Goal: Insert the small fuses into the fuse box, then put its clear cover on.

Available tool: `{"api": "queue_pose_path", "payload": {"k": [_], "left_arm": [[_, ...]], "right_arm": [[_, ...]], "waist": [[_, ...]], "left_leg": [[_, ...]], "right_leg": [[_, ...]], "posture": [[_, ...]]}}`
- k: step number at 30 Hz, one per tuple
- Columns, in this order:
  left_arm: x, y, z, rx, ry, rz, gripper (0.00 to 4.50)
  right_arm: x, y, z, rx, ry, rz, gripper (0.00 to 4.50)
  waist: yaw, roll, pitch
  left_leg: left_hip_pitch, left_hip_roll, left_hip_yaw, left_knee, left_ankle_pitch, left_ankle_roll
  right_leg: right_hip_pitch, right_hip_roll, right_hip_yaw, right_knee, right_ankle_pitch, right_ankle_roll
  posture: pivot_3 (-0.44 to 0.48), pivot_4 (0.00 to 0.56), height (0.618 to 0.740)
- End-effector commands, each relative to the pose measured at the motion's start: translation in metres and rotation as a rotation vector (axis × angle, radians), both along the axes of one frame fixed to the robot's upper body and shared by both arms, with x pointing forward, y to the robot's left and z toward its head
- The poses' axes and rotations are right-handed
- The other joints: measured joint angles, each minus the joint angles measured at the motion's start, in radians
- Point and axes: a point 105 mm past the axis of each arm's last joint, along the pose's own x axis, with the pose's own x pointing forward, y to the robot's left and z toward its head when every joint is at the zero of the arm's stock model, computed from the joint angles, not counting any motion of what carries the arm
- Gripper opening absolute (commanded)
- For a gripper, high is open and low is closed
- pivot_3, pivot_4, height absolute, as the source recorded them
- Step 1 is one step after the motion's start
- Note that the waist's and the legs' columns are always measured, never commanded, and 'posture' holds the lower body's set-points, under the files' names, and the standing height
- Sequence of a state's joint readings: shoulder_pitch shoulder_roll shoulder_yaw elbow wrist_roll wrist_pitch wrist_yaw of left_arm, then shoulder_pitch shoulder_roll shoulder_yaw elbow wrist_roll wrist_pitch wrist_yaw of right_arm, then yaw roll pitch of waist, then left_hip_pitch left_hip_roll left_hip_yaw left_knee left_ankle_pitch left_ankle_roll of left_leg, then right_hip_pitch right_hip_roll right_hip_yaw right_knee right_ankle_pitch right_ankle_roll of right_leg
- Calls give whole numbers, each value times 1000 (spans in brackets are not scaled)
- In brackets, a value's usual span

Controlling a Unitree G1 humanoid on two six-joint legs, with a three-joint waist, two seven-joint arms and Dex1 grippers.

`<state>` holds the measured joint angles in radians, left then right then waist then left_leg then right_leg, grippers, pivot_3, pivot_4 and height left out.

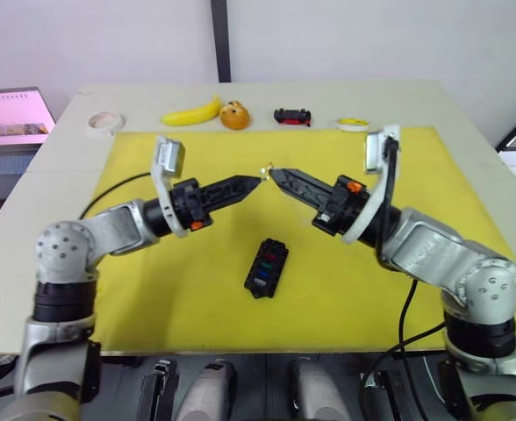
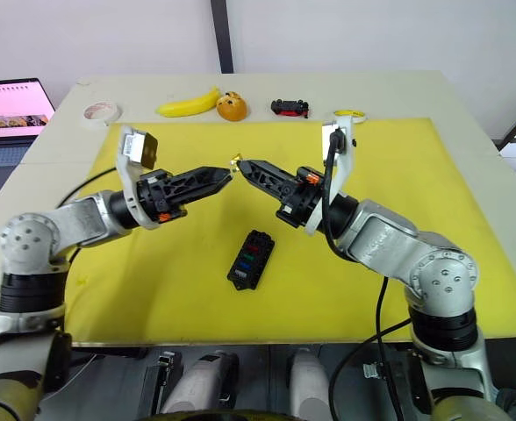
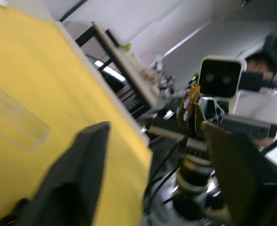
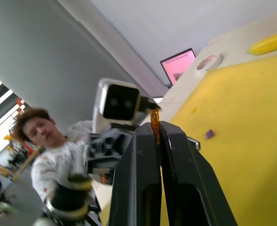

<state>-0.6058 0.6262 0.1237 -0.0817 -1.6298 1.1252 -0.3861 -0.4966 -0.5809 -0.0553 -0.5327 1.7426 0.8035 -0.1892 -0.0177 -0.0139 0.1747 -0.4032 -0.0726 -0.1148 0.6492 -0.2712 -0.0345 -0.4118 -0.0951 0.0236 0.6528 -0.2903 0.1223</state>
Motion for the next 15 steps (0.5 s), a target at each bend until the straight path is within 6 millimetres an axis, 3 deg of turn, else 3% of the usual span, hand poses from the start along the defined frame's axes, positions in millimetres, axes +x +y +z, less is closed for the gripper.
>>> {"api": "queue_pose_path", "payload": {"k": [1,8,15], "left_arm": [[-7,4,1,148,-164,-78,4412],[-6,19,-39,544,-581,-290,4462],[5,9,-70,670,-836,-442,4462]], "right_arm": [[-13,-4,1,-172,-131,37,0],[-16,-7,-42,-643,-304,115,0],[-7,2,-66,-796,-384,169,0]], "waist": [[0,0,0],[1,1,0],[6,1,0]], "left_leg": [[0,0,0,0,0,0],[0,2,2,-1,-2,4],[-3,2,1,1,-2,4]], "right_leg": [[0,0,0,0,0,0],[0,2,0,-2,0,0],[-1,0,-1,-3,0,0]], "posture": [[0,150,740],[0,150,740],[0,150,740]]}}
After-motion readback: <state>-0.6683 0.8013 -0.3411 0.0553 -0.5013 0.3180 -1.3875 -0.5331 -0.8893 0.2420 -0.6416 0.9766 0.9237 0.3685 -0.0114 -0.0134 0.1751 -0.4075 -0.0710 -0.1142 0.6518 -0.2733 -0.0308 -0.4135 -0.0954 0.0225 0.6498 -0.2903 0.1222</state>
